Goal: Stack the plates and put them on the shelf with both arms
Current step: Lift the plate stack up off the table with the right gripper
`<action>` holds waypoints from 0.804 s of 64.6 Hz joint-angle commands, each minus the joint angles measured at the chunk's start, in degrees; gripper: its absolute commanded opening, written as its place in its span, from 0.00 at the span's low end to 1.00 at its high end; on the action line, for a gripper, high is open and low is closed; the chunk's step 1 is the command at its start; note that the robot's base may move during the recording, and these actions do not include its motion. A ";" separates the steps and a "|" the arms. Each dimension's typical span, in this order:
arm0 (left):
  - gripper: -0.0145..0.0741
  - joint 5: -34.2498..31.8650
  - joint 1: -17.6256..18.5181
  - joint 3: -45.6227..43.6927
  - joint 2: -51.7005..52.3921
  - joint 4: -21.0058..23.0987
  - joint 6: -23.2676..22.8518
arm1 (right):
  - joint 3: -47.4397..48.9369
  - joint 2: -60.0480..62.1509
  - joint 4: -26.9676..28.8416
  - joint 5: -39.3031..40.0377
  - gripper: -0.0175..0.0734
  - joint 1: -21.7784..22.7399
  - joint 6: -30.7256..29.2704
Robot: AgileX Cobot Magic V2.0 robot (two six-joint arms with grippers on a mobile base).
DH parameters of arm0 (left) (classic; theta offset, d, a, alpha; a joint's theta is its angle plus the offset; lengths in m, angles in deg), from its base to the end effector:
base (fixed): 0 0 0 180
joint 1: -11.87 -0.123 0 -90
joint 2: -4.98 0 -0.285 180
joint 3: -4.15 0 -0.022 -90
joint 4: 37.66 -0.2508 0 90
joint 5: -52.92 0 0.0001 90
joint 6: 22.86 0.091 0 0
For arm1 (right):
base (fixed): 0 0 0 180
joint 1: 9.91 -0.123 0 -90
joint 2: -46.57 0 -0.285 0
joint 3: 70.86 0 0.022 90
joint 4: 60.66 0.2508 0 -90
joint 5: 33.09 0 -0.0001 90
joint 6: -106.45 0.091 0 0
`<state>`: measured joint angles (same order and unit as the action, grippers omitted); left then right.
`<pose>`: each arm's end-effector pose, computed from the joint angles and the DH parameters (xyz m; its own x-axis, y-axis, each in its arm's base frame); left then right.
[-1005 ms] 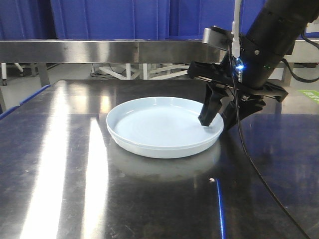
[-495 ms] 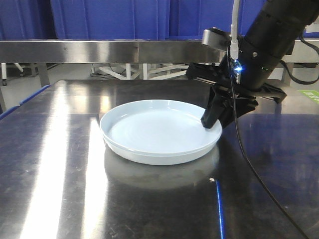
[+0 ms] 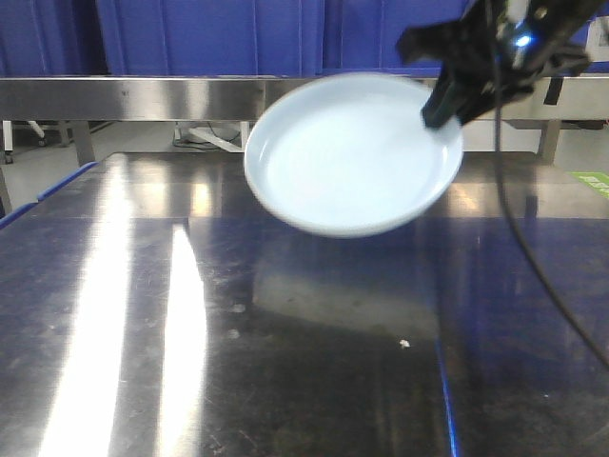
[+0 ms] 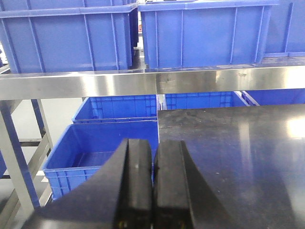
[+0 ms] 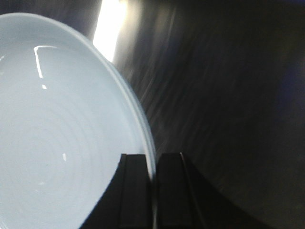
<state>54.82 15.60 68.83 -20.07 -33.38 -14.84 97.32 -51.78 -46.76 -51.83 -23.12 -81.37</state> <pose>0.0833 -0.0057 0.2642 -0.0238 0.0670 -0.9975 0.0692 0.9955 0.0652 0.3444 0.0881 0.2827 -0.6289 -0.0518 -0.7758 -0.2289 0.9659 0.1211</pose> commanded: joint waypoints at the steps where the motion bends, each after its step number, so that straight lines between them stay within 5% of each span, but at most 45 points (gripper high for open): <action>1: 0.26 -4.95 -0.06 -1.61 -0.37 0.18 -0.16 | -1.24 6.56 -0.20 11.10 0.26 1.55 -0.09; 18: 0.26 -4.95 -0.06 -1.61 -0.37 0.18 -0.16 | -15.40 19.36 -0.14 24.26 0.26 5.60 -0.09; 37: 0.26 -4.95 -0.06 -1.61 -0.37 0.18 -0.16 | -26.26 34.93 1.30 24.56 0.26 6.21 5.01; 52: 0.26 -4.95 -0.06 -1.61 -0.37 0.18 -0.16 | -34.18 46.79 -0.18 24.09 0.26 11.01 5.01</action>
<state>54.82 15.60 68.83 -20.07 -33.38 -14.84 63.49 -9.38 -45.76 -33.09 -13.65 -76.89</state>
